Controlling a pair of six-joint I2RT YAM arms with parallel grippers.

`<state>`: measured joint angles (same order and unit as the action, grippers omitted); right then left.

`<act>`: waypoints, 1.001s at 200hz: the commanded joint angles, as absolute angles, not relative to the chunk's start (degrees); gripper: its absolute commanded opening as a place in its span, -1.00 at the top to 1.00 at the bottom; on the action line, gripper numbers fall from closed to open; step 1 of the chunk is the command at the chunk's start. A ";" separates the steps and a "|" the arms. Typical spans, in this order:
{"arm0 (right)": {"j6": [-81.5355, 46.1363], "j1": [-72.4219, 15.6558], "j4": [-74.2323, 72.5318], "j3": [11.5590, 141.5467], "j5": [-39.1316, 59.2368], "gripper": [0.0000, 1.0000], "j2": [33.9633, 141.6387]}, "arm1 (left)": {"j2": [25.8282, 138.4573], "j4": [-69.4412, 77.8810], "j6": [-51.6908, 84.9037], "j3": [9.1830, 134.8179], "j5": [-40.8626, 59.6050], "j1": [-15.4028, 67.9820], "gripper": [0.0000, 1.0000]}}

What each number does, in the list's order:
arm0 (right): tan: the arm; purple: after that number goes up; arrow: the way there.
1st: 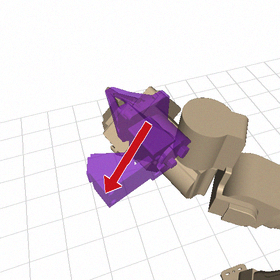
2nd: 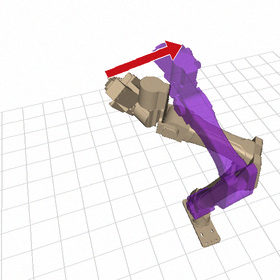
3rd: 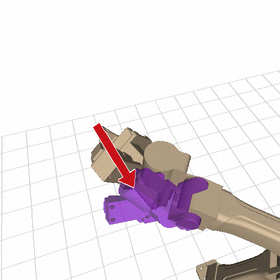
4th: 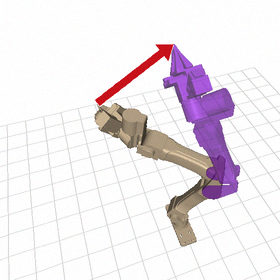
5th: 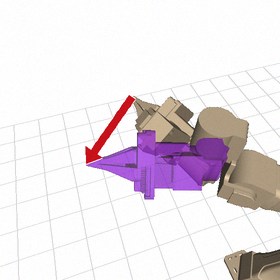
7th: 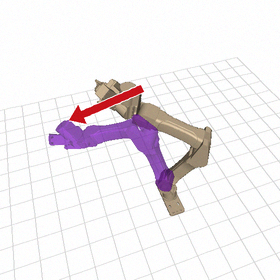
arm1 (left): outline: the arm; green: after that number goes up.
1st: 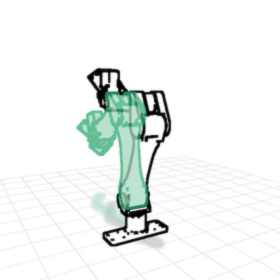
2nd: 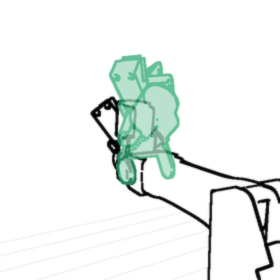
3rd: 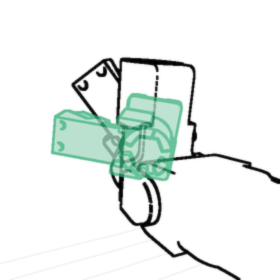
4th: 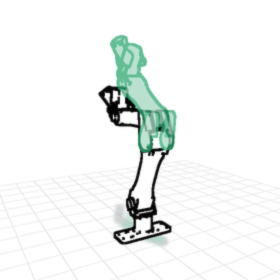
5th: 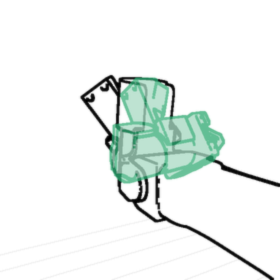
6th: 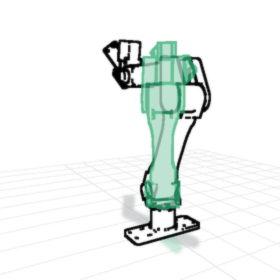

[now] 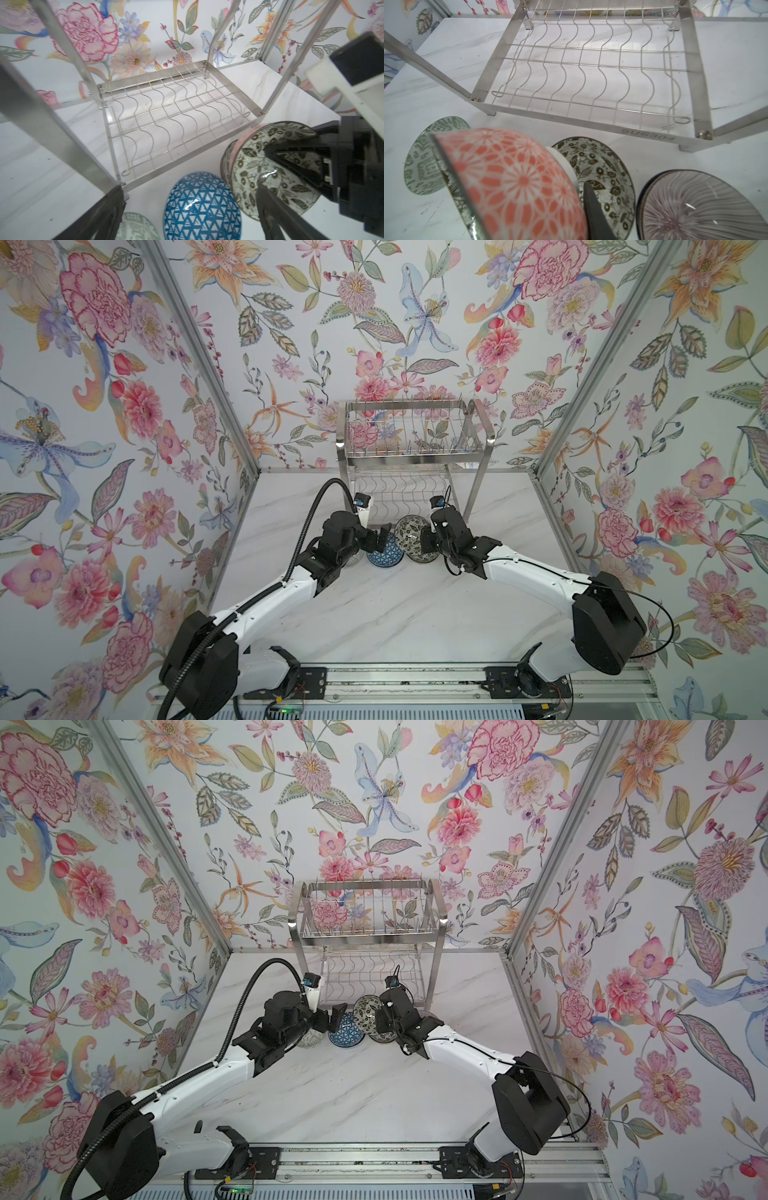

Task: Load the bowls into the dish rack
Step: 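Grasp the bowl rim with right gripper and open left gripper, then carry the bowl up to the upper rack with right gripper while left gripper draws back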

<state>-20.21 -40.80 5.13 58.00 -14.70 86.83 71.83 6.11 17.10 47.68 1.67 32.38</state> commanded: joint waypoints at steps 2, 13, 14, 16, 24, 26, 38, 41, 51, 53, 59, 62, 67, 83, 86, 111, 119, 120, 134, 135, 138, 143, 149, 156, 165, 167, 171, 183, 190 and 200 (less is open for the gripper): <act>-13.89 -40.58 5.97 60.76 -21.55 1.00 85.33 | 68.59 -3.96 13.25 50.66 0.68 29.10 -0.99; -12.03 -40.45 6.30 61.36 -23.62 1.00 85.58 | 67.70 -6.81 12.22 51.85 0.69 27.75 -0.99; -11.90 -40.44 6.32 61.40 -23.76 1.00 85.59 | 67.64 -7.05 12.09 51.90 0.66 27.68 -0.99; -11.59 -40.45 6.28 61.49 -24.16 1.00 85.67 | 67.49 -7.56 11.88 52.06 0.65 27.42 -0.99; -10.19 -40.43 6.35 61.84 -25.78 1.00 85.91 | 67.11 -9.67 10.95 52.99 0.22 26.95 -0.99; -9.80 -40.41 6.33 61.98 -26.24 1.00 85.90 | 67.01 -10.20 10.69 53.17 0.08 26.82 -0.99; -7.28 -40.10 6.33 62.71 -28.98 1.00 86.37 | 66.50 -13.23 9.22 54.11 -0.85 26.26 -0.99; -6.58 -40.08 6.33 62.89 -29.79 1.00 86.54 | 66.39 -13.91 8.88 54.36 -1.11 26.11 -0.99; -4.13 -39.58 6.07 63.66 -32.36 1.00 87.08 | 66.11 -15.89 7.53 54.80 -1.73 25.25 -0.99; -3.67 -39.45 5.96 63.75 -32.76 1.00 87.14 | 66.03 -16.10 7.27 54.79 -1.84 25.08 -0.99; -2.08 -39.08 5.59 64.14 -34.00 1.00 87.48 | 65.85 -16.89 6.52 54.86 -2.16 24.28 -0.99; -1.40 -38.81 5.28 64.41 -34.50 1.00 87.60 | 65.76 -17.29 6.13 54.91 -2.27 24.08 -0.99; -0.23 -38.43 4.84 64.66 -35.35 1.00 87.97 | 65.52 -17.55 5.67 54.73 -2.23 23.49 -0.99; 3.08 -37.46 3.50 65.50 -37.62 1.00 89.05 | 64.81 -16.86 4.18 53.40 -1.38 21.45 -0.99; 3.72 -37.48 3.13 65.55 -38.08 1.00 89.22 | 64.73 -16.53 3.94 53.12 -1.07 21.01 -0.99; 8.99 -37.44 0.41 66.52 -42.04 1.00 91.10 | 64.70 -16.06 2.89 51.99 1.35 18.45 -0.99; 10.53 -37.46 -0.63 66.66 -42.89 1.00 91.68 | 64.67 -16.51 1.91 51.96 1.46 18.08 -0.99; 10.80 -37.45 -0.80 66.64 -42.98 1.00 91.76 | 64.63 -16.60 1.79 52.04 1.48 18.05 -0.99; 13.43 -37.44 -2.50 66.95 -44.00 1.00 92.92 | 64.36 -17.95 -0.29 52.52 1.16 17.23 -0.99; 13.62 -37.44 -2.70 66.96 -44.10 1.00 93.00 | 64.31 -17.98 -0.37 52.54 1.06 17.19 -0.99; 14.07 -36.00 -3.05 67.05 -44.37 1.00 93.23 | 64.21 -17.97 -0.65 52.51 0.76 17.16 -0.99; 14.95 -35.78 -3.53 67.40 -44.73 1.00 93.84 | 63.92 -17.50 -0.51 52.33 0.36 17.04 -0.99; 15.94 -35.76 -4.09 67.85 -45.24 1.00 94.53 | 63.60 -16.52 -0.15 51.84 1.37 16.96 -0.99; 17.06 -35.84 -4.61 68.55 -45.88 1.00 95.47 | 63.23 -15.09 0.46 51.09 3.97 16.70 -0.99; 18.74 -35.86 -5.51 69.58 -46.90 1.00 96.63 | 63.23 -13.17 1.83 49.85 6.93 15.92 -0.99; 19.14 -35.90 -5.73 69.80 -47.12 1.00 96.89 | 63.25 -12.85 1.97 49.60 7.53 15.76 -0.99; 19.96 -35.94 -6.20 70.18 -47.59 1.00 97.36 | 63.42 -12.38 2.26 49.34 8.55 15.28 -0.99; 22.77 -36.03 -7.90 71.24 -48.84 1.00 98.75 | 64.10 -12.42 2.25 49.17 9.19 14.19 -0.99; 24.24 -36.12 -8.97 71.89 -49.46 1.00 99.46 | 64.34 -12.65 2.03 49.17 8.58 14.01 -0.99; 26.66 -36.00 -10.43 72.73 -50.06 1.00 100.63 | 64.34 -12.21 2.15 48.84 8.84 13.97 -0.99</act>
<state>19.27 -35.92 -2.81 68.99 -45.58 98.89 64.10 -13.85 1.91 50.00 5.80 15.00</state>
